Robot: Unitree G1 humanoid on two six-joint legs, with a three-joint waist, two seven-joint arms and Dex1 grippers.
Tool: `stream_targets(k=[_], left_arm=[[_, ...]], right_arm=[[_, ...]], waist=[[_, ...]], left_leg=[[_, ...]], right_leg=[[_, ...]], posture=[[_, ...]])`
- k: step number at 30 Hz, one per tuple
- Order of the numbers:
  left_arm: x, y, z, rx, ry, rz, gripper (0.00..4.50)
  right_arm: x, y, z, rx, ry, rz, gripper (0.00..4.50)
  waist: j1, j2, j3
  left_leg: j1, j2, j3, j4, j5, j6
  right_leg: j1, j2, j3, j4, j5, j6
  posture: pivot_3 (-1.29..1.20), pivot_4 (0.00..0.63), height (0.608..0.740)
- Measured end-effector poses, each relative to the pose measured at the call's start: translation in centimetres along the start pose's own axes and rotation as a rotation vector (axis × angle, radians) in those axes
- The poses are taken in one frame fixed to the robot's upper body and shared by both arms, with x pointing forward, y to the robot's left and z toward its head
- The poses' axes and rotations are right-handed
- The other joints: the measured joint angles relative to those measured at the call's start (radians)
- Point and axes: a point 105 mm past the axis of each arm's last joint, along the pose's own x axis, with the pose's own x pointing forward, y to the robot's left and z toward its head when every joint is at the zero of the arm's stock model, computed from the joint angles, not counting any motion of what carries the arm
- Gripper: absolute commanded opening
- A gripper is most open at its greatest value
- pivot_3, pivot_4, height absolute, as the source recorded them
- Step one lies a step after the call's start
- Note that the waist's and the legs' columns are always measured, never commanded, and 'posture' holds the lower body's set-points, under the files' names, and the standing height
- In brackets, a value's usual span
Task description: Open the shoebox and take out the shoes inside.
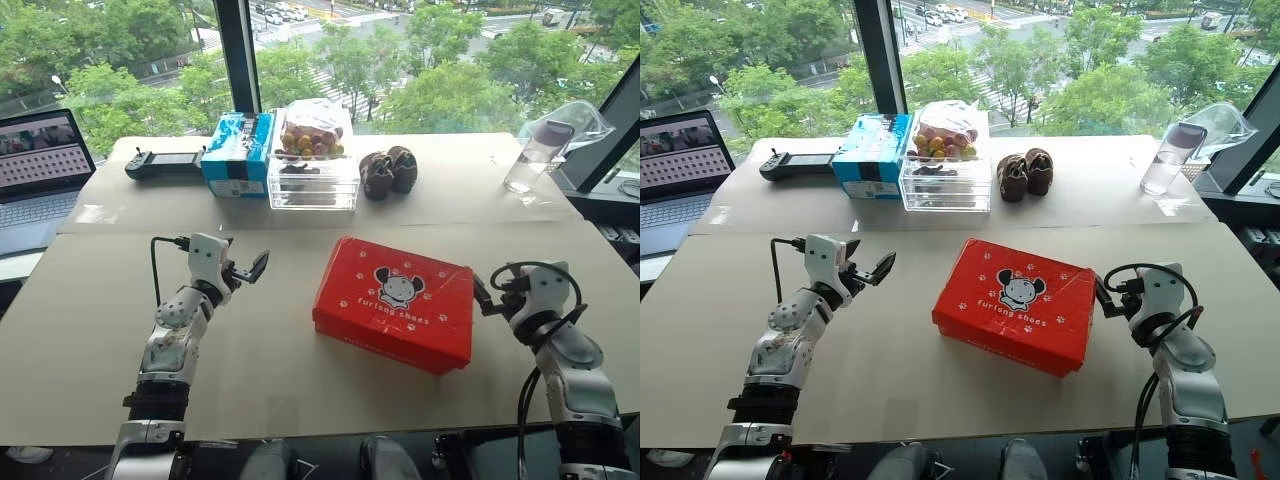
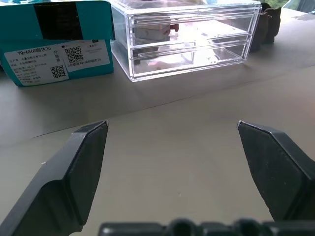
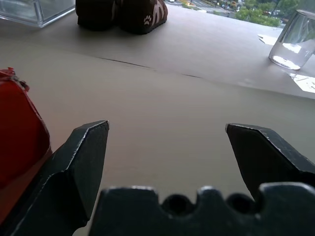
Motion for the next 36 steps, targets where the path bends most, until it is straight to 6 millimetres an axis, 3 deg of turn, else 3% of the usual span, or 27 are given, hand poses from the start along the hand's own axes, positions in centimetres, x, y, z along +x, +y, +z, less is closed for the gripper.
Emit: stream_targets(k=[3, 4, 7, 11, 17, 18, 22, 26, 32, 36], left_arm=[[0.0, 0.2, 0.0, -0.021, -0.007, -0.004, 4.5], [-0.1, 0.7, 0.1, -0.042, -0.014, 0.006, 4.24], [-0.2, 2.2, 0.6, -0.058, -0.045, 0.043, 3.46], [0.4, 2.1, 1.7, -0.005, -0.072, -0.028, 2.01], [3.0, -3.1, 1.1, 0.069, -0.018, -0.332, 0.0], [3.1, -3.8, 0.7, 0.082, -0.004, -0.376, 0.0], [2.3, -6.8, -0.4, 0.107, 0.044, -0.583, 0.0], [0.6, -10.2, -0.7, 0.074, 0.097, -0.786, 0.0], [-1.1, -8.5, -0.2, 0.019, 0.196, -0.765, 0.0], [-3.4, -6.6, 0.0, 0.04, 0.285, -0.74, 0.0]], right_arm=[[-0.1, -0.2, 0.1, -0.005, 0.0, -0.004, 4.49], [-0.2, -0.8, 0.3, -0.015, -0.001, -0.015, 4.5], [-1.0, -2.9, 1.0, -0.062, 0.004, -0.05, 3.78], [-2.7, -3.5, 0.7, -0.177, 0.094, 0.044, 2.37], [-4.7, 0.1, 0.9, -0.12, 0.2, 0.277, 0.36], [-4.8, 0.6, 0.8, -0.098, 0.213, 0.3, 0.1], [-4.4, 3.0, 0.6, -0.046, 0.231, 0.381, 0.1], [-2.3, 5.9, 0.8, -0.02, 0.207, 0.481, 0.1], [1.1, 8.1, 1.5, -0.045, 0.19, 0.606, 0.1], [3.2, 11.2, 2.3, -0.051, 0.158, 0.736, 0.1]], waist=[[0.0, 0.0, 0.0], [0.0, 0.0, 0.0], [0.003, 0.0, 0.0], [0.013, 0.0, 0.0], [0.008, -0.001, 0.0], [0.004, -0.001, 0.0], [-0.001, -0.001, 0.001], [-0.004, -0.002, 0.001], [-0.019, -0.003, 0.002], [-0.031, -0.004, 0.002]], left_leg=[[0.0, 0.0, 0.0, 0.0, 0.0, 0.0], [0.0, 0.0, 0.0, 0.0, 0.0, 0.0], [0.0, 0.0, 0.0, 0.0, 0.0, 0.0], [0.0, -0.001, 0.0, 0.001, 0.0, 0.0], [0.0, 0.0, 0.0, 0.003, 0.0, 0.001], [0.0, 0.0, 0.0, 0.003, 0.0, 0.001], [0.0, 0.001, 0.0, 0.003, 0.0, 0.001], [-0.001, 0.001, 0.0, 0.004, 0.0, 0.001], [0.0, 0.002, 0.0, 0.005, 0.0, 0.0], [0.001, 0.004, 0.0, 0.004, 0.001, -0.001]], right_leg=[[0.0, 0.0, 0.0, 0.0, 0.0, 0.0], [0.0, 0.0, 0.0, 0.0, 0.0, 0.0], [0.0, 0.0, 0.0, 0.0, 0.0, 0.0], [0.001, 0.0, 0.0, 0.0, 0.0, 0.0], [0.001, 0.001, 0.0, 0.0, 0.0, 0.001], [0.001, 0.002, 0.001, 0.0, 0.0, 0.001], [0.001, 0.002, 0.001, 0.0, 0.001, 0.0], [0.0, 0.002, 0.002, 0.0, 0.001, 0.0], [0.0, 0.006, 0.003, 0.0, 0.001, -0.001], [-0.001, 0.007, 0.004, 0.001, 0.001, -0.001]], posture=[[0.0, 0.15, 0.74], [0.0, 0.15, 0.74], [0.0, 0.15, 0.74], [0.0, 0.15, 0.74], [0.0, 0.15, 0.74], [0.0, 0.15, 0.74], [0.0, 0.15, 0.74], [0.0, 0.15, 0.74], [0.0, 0.15, 0.74], [0.0, 0.15, 0.74]])
